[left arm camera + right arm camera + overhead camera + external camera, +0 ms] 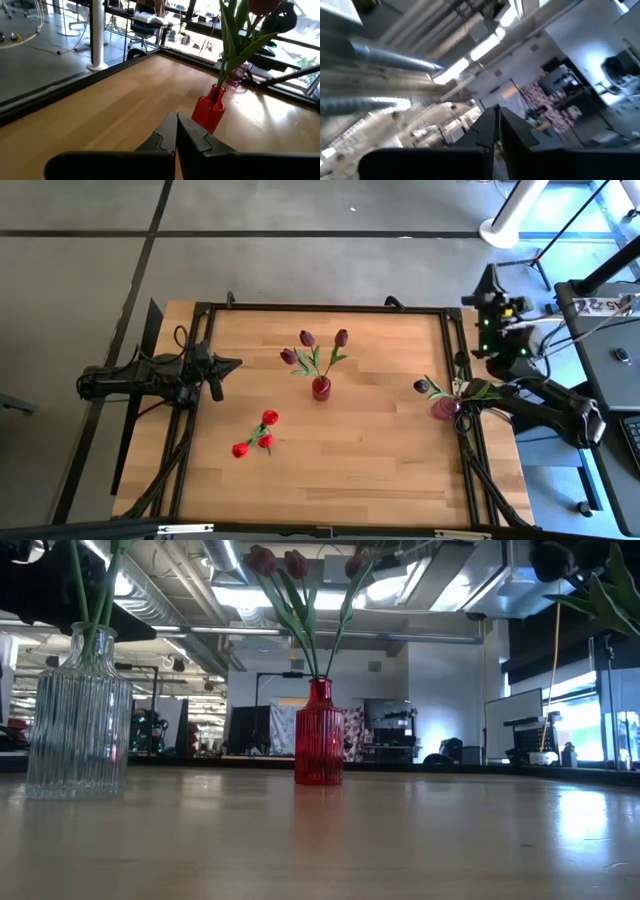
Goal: Sort flowers into vase by color
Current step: Return to Home Position
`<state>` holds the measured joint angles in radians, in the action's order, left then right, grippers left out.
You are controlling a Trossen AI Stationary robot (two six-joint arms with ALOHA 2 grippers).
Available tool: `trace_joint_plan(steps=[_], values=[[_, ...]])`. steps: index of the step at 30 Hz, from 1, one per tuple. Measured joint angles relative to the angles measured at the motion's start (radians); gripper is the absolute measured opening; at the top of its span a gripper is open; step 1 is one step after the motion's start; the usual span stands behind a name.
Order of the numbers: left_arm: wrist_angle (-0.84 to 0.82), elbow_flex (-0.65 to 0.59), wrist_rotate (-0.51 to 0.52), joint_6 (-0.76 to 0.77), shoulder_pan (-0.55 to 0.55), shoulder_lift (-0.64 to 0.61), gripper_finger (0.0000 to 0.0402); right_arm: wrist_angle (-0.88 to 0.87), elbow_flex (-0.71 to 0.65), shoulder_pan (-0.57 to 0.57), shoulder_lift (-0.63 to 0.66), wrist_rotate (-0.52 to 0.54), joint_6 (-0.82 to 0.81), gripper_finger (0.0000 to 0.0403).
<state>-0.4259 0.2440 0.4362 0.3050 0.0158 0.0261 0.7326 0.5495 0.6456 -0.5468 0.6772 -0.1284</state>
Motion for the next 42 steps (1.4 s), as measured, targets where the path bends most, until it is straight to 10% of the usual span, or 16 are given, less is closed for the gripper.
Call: trace_joint_plan(steps=[7, 16, 42], values=[[0.0, 0.0, 0.017, -0.027, 0.0, 0.0, 0.0, 0.202, -0.221, 0.01, 0.18, -0.02, 0.105, 0.0028], [0.0, 0.0, 0.056, -0.027, 0.0, 0.0, 0.0, -0.04, -0.283, 0.009, 0.227, 0.276, 0.187, 0.0028], [0.002, 0.0, 0.066, 0.004, 0.0, 0.0, 0.0, -0.643, -0.345, 0.009, 0.521, 0.043, 0.028, 0.0028]])
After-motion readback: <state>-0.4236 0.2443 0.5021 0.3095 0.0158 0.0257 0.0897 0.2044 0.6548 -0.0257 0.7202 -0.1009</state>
